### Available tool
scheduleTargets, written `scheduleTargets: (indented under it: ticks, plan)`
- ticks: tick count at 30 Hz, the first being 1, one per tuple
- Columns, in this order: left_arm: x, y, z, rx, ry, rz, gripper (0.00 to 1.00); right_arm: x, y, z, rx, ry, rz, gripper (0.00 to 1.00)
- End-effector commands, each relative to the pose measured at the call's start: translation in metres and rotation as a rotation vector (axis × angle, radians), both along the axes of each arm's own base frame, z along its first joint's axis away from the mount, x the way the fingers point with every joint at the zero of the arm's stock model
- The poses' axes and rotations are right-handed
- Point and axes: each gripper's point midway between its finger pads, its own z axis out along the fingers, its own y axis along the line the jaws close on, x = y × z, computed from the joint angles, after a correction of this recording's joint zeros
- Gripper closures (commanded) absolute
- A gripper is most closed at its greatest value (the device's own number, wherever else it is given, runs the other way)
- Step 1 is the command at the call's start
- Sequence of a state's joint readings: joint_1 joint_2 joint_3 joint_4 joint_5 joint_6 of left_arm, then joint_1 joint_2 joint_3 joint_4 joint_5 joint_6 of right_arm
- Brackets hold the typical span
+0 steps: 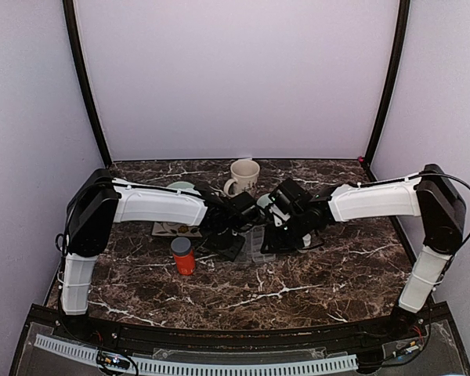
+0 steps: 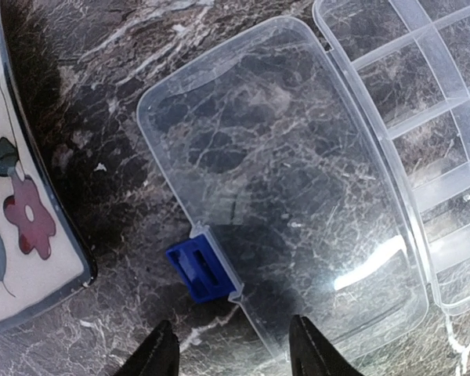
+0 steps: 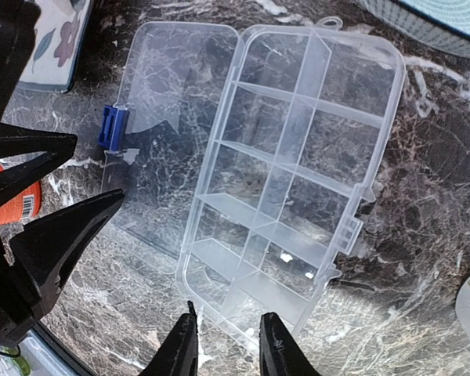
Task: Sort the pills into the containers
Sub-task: Adjust the lid of the pill container.
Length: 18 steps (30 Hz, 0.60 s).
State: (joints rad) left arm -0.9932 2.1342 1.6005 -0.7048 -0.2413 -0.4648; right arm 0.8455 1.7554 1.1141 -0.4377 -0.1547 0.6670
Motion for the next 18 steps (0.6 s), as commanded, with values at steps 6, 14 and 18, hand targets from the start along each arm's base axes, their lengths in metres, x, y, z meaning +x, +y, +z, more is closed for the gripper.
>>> scheduleTargets:
  ticks: [6,14,18]
  plan:
    - [0.008,-0.004,0.045,-0.056,-0.085,0.008,0.50,0.009,0.008,0.025,0.006,-0.061,0.023,0.73]
    - [0.015,-0.008,0.068,-0.099,-0.138,0.006,0.48,0.010,0.008,0.021,-0.004,-0.057,0.026,0.73]
    - [0.017,-0.010,0.076,-0.113,-0.152,0.004,0.48,0.011,0.008,0.021,-0.004,-0.059,0.025,0.73]
